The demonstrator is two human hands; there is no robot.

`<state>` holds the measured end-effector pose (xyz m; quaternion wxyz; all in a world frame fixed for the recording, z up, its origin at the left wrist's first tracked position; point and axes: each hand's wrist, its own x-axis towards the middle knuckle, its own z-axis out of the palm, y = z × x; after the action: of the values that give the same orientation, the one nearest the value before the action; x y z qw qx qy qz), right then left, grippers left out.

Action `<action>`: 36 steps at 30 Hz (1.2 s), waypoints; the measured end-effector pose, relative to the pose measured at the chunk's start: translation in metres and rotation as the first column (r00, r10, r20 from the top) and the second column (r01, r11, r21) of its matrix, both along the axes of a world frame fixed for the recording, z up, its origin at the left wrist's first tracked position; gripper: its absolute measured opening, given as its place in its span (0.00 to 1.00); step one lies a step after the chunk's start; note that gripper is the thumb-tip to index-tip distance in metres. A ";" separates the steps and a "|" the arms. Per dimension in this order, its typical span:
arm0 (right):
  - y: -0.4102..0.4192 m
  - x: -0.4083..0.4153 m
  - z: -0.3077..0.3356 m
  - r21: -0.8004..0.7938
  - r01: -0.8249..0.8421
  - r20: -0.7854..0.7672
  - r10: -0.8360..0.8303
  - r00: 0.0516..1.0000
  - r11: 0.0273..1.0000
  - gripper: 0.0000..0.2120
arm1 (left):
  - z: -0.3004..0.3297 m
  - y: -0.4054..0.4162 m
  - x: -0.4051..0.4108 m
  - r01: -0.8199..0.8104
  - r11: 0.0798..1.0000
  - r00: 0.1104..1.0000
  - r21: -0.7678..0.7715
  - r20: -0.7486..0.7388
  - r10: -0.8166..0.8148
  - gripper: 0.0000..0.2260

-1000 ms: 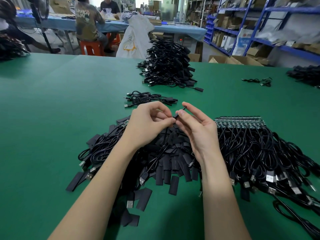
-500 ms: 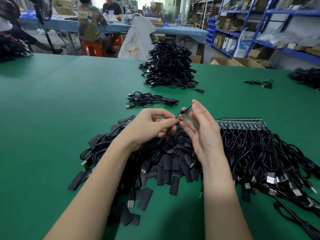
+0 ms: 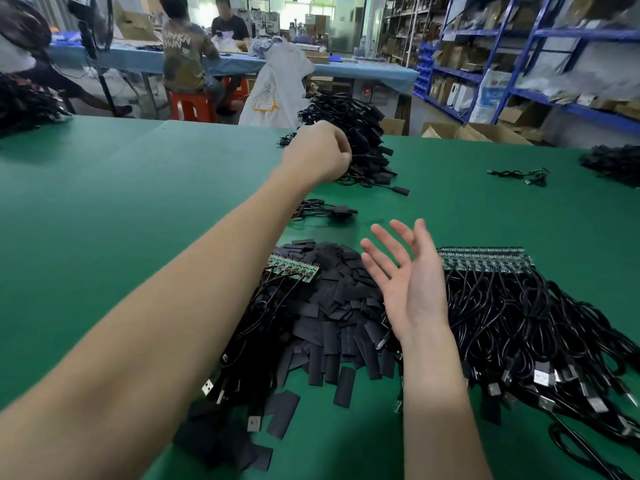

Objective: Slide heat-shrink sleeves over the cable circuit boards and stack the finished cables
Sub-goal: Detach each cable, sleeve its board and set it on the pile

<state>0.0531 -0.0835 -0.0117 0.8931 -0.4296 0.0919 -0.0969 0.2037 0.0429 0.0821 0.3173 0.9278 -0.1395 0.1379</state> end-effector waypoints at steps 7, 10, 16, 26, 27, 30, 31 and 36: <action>-0.001 0.002 -0.002 -0.011 -0.017 0.006 0.017 1.000 1.000 0.18 | -0.048 0.017 0.044 0.006 0.941 1.000 0.337 -0.020 0.001 0.15; -0.002 0.003 -0.003 -0.013 -0.017 0.002 0.017 1.000 1.000 0.17 | -0.063 0.023 0.038 0.020 0.958 0.999 0.287 -0.040 -0.009 0.16; 0.005 0.005 -0.003 -0.120 -0.035 -0.049 0.030 0.998 0.992 0.10 | -0.071 0.043 -0.032 0.127 0.991 0.990 0.047 -0.062 -0.124 0.07; 0.046 0.015 -0.022 -0.958 -0.104 -0.122 -0.053 0.991 0.269 0.10 | -0.103 0.076 -0.092 0.025 1.000 0.994 0.012 -0.107 -0.023 0.07; 0.051 0.015 -0.024 -0.968 -0.116 -0.133 -0.063 0.989 0.222 0.13 | -0.104 0.078 -0.092 0.021 1.000 0.994 0.005 -0.111 -0.020 0.07; 0.060 0.016 -0.028 -0.969 -0.121 -0.138 -0.065 0.988 0.218 0.14 | -0.110 0.083 -0.092 0.009 1.000 0.994 -0.009 -0.108 -0.010 0.06; 0.061 0.016 -0.028 -0.955 -0.105 -0.127 -0.064 0.990 0.277 0.12 | -0.111 0.085 -0.092 0.011 1.000 0.995 -0.012 -0.100 -0.012 0.06; 0.063 0.016 -0.027 -0.833 0.007 -0.035 -0.065 0.997 0.554 0.05 | -0.102 0.084 -0.094 -0.008 1.000 1.000 -0.025 -0.010 0.008 0.08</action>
<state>0.0687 -0.0204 -0.0383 0.5792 -0.8009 0.0715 -0.1338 0.1101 0.1267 -0.0202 0.3292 0.9249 -0.1326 0.1364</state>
